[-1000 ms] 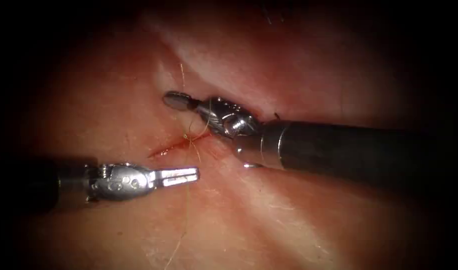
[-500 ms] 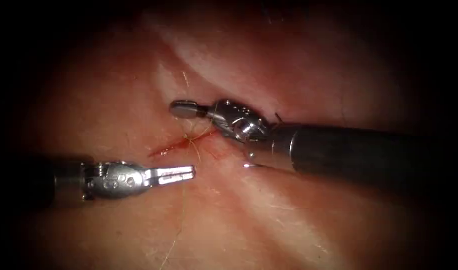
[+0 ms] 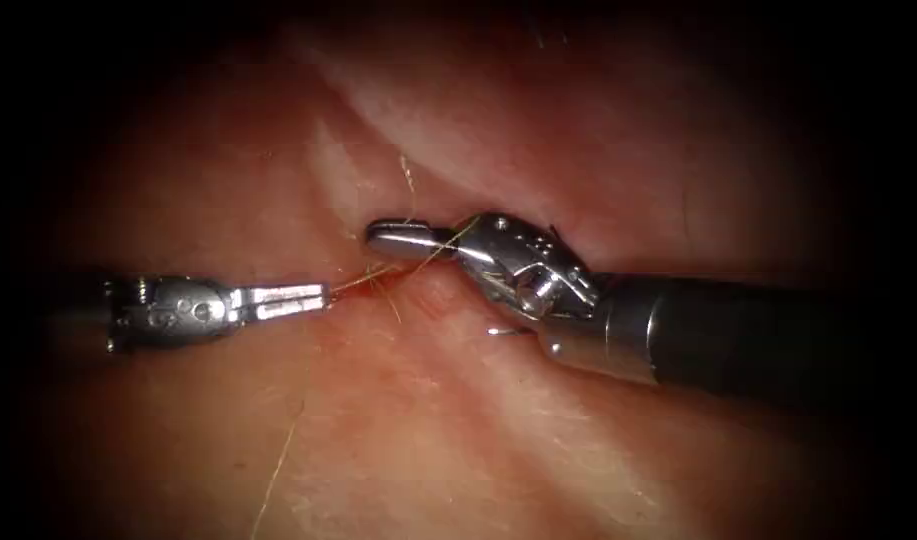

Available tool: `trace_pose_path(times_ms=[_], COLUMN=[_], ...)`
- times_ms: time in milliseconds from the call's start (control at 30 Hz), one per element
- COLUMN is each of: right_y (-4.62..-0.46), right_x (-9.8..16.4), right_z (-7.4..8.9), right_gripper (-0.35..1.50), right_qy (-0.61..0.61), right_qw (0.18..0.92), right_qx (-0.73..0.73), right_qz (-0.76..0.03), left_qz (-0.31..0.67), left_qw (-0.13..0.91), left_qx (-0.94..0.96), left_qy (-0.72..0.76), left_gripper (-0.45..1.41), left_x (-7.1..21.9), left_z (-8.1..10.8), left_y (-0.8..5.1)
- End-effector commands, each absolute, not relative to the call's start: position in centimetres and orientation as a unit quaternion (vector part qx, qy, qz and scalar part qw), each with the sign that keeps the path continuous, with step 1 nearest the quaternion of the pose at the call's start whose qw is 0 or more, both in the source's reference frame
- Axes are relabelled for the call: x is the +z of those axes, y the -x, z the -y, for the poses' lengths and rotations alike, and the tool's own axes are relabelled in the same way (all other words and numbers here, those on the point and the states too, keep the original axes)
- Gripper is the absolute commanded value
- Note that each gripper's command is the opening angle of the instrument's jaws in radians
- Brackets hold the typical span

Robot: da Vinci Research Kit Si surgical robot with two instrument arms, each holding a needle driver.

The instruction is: Wound Closure

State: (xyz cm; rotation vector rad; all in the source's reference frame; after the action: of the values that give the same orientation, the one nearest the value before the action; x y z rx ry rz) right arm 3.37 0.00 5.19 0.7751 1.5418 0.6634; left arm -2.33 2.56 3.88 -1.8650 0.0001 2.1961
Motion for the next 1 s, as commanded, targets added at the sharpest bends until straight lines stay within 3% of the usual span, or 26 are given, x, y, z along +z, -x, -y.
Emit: trace_pose_path(times_ms=[33, 500, 1000], right_y=[-3.44, -3.23, -3.19], right_x=[5.3, 5.3, 5.1], right_z=[0.1, 0.3, 0.6], right_gripper=[-0.35, -0.35, -0.35], right_qy=[-0.343, -0.359, -0.452], right_qw=[0.600, 0.598, 0.597], right_qx=[0.286, 0.271, 0.195], right_qz=[-0.664, -0.664, -0.633], left_qz=[0.000, -0.006, -0.025], left_qw=[0.133, 0.154, 0.178], left_qx=[0.756, 0.768, 0.775], left_qy=[0.641, 0.621, 0.606], left_gripper=[-0.45, -0.45, -0.45], left_x=[4.0, 4.3, 4.8], left_z=[-2.6, -3.8, -4.6], left_y=[2.35, 1.95, 1.68])
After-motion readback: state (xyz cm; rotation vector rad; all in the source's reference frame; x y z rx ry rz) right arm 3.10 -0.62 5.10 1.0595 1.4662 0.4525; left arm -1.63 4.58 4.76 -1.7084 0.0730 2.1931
